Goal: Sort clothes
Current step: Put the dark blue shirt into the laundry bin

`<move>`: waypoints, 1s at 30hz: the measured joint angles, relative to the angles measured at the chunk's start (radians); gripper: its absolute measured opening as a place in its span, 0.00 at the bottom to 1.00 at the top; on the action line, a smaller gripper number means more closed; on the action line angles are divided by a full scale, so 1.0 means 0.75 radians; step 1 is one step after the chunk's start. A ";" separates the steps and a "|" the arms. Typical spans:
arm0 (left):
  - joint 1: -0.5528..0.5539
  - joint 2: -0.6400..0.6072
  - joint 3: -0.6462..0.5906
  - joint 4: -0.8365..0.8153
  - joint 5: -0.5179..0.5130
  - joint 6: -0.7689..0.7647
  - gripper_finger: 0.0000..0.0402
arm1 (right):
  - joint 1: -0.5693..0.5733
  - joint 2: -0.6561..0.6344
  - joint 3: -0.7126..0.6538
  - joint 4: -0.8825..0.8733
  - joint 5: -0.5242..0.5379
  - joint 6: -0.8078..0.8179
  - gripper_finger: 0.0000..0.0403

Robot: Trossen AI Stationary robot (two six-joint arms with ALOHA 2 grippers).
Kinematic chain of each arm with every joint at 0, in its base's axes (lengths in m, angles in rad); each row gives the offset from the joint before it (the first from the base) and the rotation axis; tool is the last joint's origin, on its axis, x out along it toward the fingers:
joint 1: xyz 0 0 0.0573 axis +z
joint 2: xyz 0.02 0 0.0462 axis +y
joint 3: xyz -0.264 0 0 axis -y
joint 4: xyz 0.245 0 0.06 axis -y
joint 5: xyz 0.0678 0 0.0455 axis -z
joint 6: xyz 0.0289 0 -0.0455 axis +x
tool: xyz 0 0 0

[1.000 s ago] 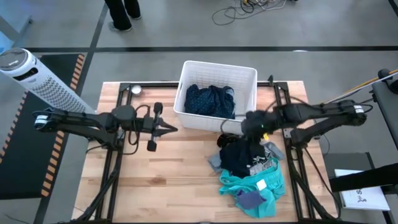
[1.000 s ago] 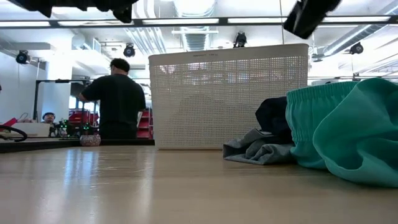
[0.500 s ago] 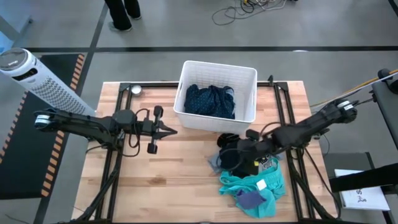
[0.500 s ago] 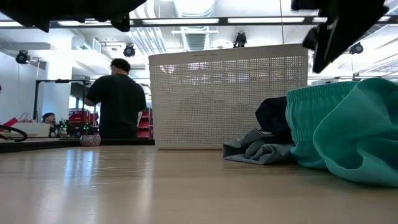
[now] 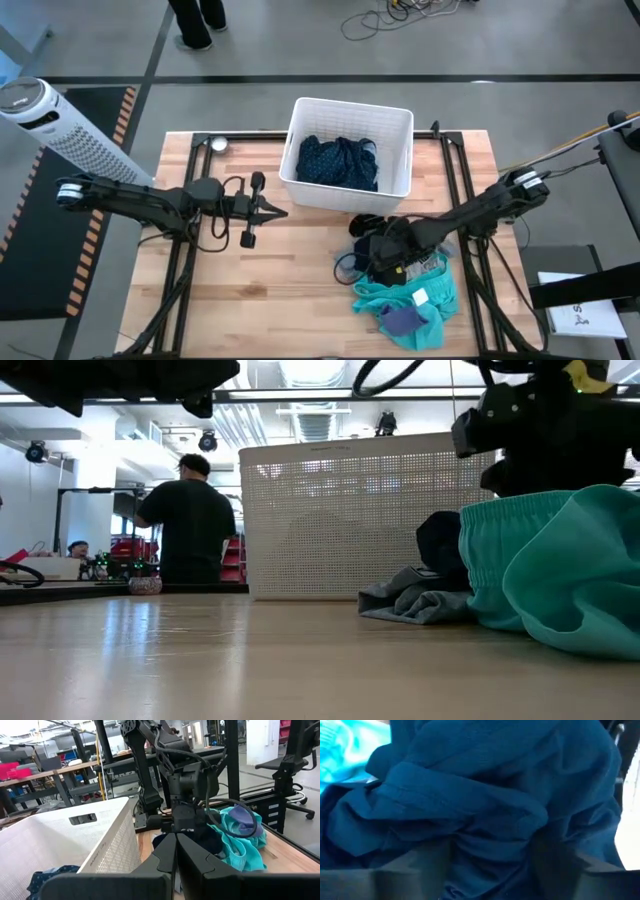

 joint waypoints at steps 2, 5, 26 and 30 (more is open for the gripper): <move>0.000 0.009 0.000 0.007 0.000 0.000 0.00 | 0.000 0.013 0.028 -0.004 0.005 -0.033 0.40; 0.000 0.022 0.000 0.022 0.000 0.000 0.00 | -0.001 0.012 0.087 0.000 0.009 -0.078 0.13; -0.001 0.097 0.000 0.118 0.000 0.008 0.00 | -0.024 -0.027 0.993 -0.137 0.281 -0.574 0.01; -0.001 0.098 0.000 0.120 0.000 0.016 0.00 | -0.057 -0.027 1.162 -0.156 0.389 -0.698 0.01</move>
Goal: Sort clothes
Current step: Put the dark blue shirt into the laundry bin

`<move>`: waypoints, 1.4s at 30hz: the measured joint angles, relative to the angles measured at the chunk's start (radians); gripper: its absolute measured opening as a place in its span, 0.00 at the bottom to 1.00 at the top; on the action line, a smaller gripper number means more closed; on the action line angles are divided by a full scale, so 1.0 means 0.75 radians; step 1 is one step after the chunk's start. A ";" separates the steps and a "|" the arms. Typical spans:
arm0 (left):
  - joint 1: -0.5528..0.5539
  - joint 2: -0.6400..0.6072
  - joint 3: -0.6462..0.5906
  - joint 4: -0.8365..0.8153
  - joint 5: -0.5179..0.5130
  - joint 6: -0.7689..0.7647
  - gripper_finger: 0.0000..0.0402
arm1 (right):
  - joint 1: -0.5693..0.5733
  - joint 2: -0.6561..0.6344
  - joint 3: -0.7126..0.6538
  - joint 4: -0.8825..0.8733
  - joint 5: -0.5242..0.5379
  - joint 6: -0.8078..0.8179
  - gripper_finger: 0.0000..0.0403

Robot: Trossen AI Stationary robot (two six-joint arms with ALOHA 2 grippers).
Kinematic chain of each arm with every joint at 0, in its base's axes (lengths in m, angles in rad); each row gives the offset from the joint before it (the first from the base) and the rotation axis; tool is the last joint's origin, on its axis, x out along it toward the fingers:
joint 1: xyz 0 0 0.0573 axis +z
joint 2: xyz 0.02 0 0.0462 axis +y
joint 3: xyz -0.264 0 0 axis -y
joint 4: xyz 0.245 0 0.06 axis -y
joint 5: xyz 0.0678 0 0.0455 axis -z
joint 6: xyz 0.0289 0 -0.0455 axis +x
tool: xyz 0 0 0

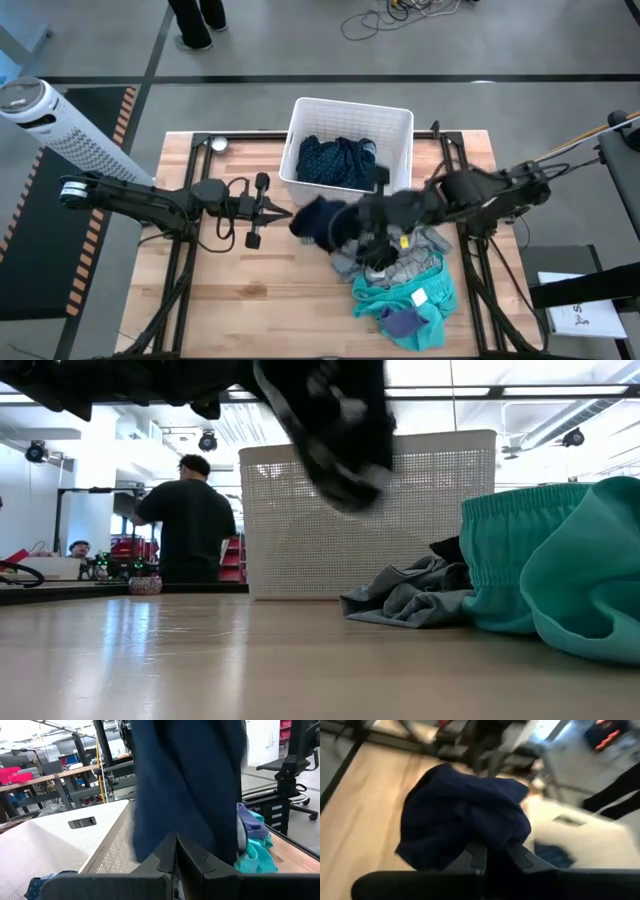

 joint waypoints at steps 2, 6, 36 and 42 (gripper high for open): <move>0.000 0.000 0.000 0.000 0.000 0.006 0.00 | -0.026 0.000 0.085 -0.002 0.045 -0.060 0.01; 0.000 0.001 0.000 0.000 0.000 0.009 0.00 | -0.097 0.002 0.239 0.022 0.154 -0.185 0.01; 0.000 -0.003 0.000 0.006 -0.001 0.020 0.00 | -0.940 0.028 -0.282 0.113 -0.374 -0.075 0.01; 0.000 -0.003 0.000 0.005 -0.001 0.020 0.00 | -1.053 0.153 -0.406 0.152 -0.452 -0.072 0.01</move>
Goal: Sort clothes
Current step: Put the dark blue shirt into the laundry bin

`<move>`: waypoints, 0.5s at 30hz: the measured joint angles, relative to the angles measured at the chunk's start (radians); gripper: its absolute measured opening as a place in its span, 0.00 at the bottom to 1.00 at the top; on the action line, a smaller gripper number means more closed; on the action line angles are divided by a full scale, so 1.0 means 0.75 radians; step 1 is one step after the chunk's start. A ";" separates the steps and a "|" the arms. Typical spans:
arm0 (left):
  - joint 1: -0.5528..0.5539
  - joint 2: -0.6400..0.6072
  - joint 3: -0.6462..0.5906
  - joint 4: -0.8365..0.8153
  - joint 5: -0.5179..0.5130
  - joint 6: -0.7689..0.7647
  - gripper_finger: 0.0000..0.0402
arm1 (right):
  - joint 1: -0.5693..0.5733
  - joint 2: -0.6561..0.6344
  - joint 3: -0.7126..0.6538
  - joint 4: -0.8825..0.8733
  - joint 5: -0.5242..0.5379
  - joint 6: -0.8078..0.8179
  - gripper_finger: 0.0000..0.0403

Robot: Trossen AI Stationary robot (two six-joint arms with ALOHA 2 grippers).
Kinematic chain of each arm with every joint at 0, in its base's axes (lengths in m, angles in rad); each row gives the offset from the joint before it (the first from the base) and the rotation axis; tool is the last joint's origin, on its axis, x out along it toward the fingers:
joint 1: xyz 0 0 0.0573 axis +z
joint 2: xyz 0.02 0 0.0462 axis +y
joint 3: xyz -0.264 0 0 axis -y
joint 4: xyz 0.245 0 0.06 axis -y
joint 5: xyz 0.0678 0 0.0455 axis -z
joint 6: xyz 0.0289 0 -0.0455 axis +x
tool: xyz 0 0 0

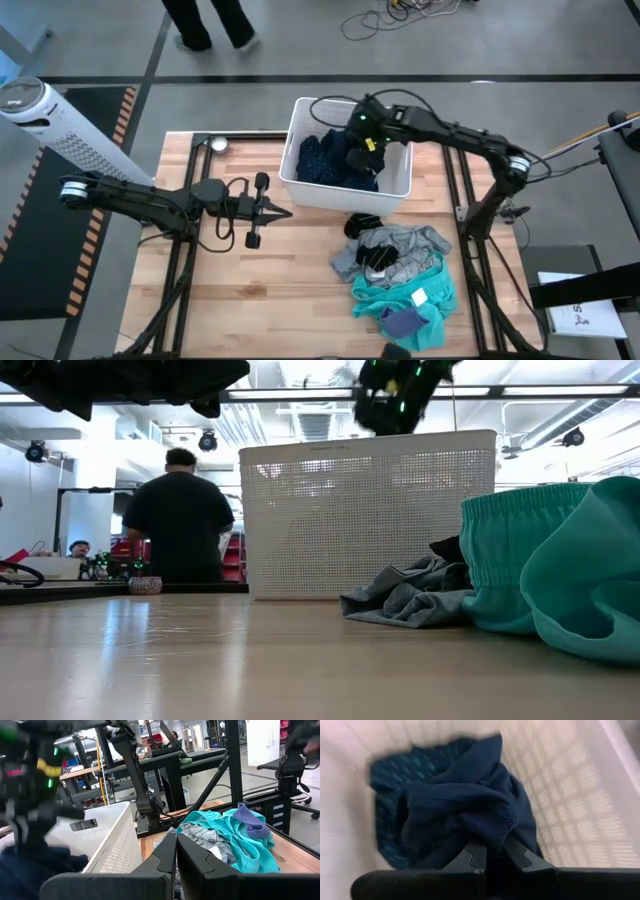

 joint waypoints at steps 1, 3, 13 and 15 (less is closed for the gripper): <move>0.000 0.000 0.000 -0.001 0.000 0.000 0.00 | -0.008 0.027 -0.009 0.008 -0.001 0.000 0.01; 0.000 0.000 0.000 -0.003 0.000 0.000 0.00 | -0.018 0.082 -0.020 0.033 -0.008 0.000 0.01; 0.000 0.000 0.000 -0.006 -0.001 0.000 0.00 | -0.043 0.356 -0.019 0.117 -0.080 0.004 0.01; 0.000 0.000 0.000 -0.011 -0.001 0.000 0.00 | -0.048 0.405 -0.019 0.117 -0.097 0.008 0.01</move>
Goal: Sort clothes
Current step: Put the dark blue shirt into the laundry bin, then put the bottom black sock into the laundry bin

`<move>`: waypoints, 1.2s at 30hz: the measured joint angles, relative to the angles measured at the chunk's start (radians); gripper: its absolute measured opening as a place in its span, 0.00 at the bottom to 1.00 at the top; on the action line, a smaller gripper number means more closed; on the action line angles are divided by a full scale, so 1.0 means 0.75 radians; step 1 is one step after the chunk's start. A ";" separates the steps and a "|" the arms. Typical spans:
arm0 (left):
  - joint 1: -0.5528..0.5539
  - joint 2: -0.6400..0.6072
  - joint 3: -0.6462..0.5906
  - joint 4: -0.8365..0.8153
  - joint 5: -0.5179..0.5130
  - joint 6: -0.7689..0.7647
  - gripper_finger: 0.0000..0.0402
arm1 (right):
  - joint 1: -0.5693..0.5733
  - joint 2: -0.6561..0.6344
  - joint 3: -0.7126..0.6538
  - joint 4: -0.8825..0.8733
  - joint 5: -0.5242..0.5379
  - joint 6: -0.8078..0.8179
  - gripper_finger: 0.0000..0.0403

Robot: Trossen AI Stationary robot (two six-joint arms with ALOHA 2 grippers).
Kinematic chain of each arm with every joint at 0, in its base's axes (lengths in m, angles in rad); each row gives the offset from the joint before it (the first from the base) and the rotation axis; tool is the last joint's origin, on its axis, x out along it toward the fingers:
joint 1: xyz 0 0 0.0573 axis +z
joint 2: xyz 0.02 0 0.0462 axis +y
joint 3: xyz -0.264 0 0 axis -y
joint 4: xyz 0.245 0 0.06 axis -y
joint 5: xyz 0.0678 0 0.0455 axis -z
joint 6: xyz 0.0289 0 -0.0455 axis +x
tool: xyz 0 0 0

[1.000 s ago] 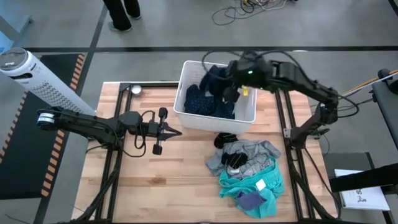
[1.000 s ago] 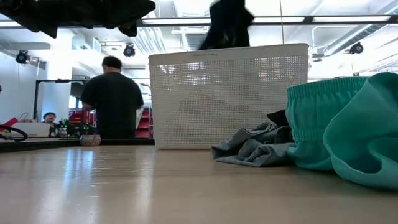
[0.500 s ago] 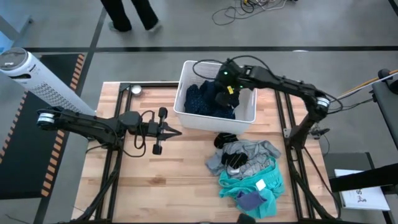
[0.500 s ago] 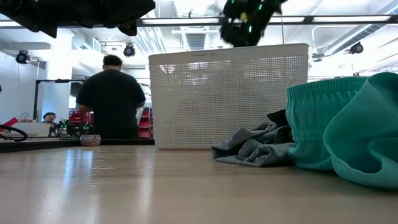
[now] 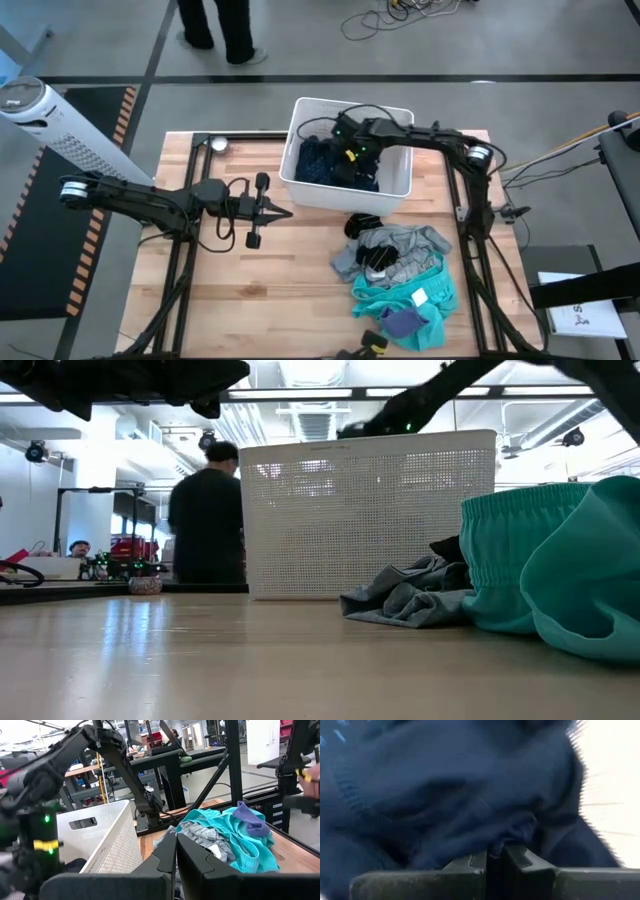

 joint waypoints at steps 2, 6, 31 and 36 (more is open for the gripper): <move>0.000 0.000 0.000 0.000 0.000 0.000 0.00 | -0.004 0.046 0.009 0.003 -0.044 0.012 0.01; 0.000 0.000 0.000 -0.008 0.000 0.000 0.00 | -0.007 0.104 0.015 0.005 -0.095 0.019 0.01; 0.001 0.000 0.001 -0.049 -0.103 -0.040 0.00 | 0.070 -0.347 0.490 -0.502 -0.064 -0.181 0.32; 0.003 -0.026 0.001 -0.091 -0.305 -0.025 0.00 | 0.184 -0.520 0.431 -0.555 -0.010 -0.284 0.03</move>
